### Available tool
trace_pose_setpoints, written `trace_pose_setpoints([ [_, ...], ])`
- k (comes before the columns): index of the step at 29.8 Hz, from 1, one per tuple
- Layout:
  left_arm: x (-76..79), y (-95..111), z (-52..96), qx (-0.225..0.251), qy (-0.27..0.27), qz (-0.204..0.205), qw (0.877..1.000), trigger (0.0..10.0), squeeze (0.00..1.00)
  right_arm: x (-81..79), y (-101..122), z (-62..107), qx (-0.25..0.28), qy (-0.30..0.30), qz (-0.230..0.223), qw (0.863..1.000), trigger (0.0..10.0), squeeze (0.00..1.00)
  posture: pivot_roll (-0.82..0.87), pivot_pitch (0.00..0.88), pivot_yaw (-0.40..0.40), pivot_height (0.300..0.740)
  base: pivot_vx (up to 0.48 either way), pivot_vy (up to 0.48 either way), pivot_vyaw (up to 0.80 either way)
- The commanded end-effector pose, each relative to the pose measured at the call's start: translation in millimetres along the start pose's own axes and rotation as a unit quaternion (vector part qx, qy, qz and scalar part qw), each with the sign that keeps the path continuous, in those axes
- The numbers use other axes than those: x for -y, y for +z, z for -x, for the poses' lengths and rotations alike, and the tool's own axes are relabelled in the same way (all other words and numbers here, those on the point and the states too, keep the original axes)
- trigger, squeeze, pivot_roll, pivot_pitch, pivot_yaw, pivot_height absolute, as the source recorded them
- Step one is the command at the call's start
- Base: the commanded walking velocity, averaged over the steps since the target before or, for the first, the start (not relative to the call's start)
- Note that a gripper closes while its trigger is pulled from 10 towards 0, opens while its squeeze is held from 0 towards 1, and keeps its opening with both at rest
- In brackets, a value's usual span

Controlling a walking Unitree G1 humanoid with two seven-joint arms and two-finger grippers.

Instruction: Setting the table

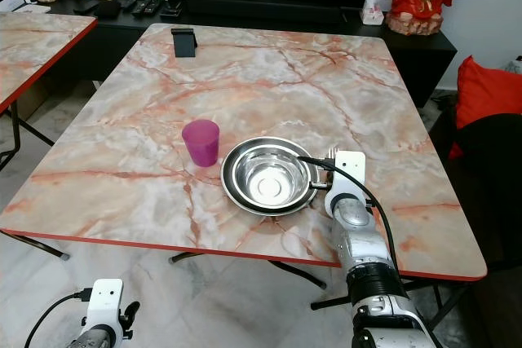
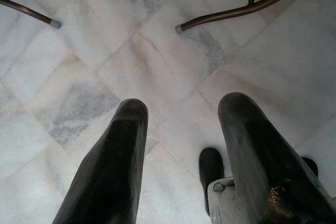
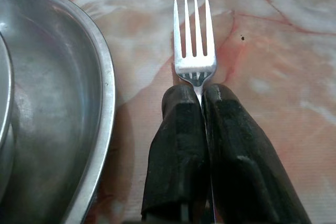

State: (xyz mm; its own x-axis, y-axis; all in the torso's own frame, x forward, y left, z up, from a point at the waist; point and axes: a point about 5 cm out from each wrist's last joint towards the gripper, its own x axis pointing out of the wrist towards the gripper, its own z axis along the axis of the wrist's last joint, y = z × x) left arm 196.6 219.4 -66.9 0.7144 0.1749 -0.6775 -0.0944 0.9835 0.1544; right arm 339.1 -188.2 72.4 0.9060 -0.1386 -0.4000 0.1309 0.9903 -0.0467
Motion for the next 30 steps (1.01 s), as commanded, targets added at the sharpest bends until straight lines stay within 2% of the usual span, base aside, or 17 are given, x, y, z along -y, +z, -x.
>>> trace_pose_setpoints([
  [1, 0.1, -2.5, 0.5, -0.007, -0.002, -0.006, 1.000, 10.0, 0.00, 1.3, 4.1, -1.4, 0.006, -0.004, -0.005, 1.000, 10.0, 0.00, -0.02, 0.012, -0.041, 0.740, 0.000, 0.000, 0.00],
  [26, 0.5, -1.0, 0.1, -0.005, -0.002, -0.007, 1.000, 10.0, 0.00, -2.3, 3.0, -1.5, 0.006, 0.000, -0.008, 1.000, 10.0, 0.01, -0.02, 0.013, -0.040, 0.740, 0.000, 0.000, 0.00],
  [30, 0.5, -0.7, 0.0, -0.004, -0.002, -0.007, 1.000, 10.0, 0.00, -2.1, 2.8, -1.6, 0.005, -0.001, -0.008, 1.000, 10.0, 0.05, -0.02, 0.013, -0.040, 0.740, 0.000, 0.000, 0.00],
])
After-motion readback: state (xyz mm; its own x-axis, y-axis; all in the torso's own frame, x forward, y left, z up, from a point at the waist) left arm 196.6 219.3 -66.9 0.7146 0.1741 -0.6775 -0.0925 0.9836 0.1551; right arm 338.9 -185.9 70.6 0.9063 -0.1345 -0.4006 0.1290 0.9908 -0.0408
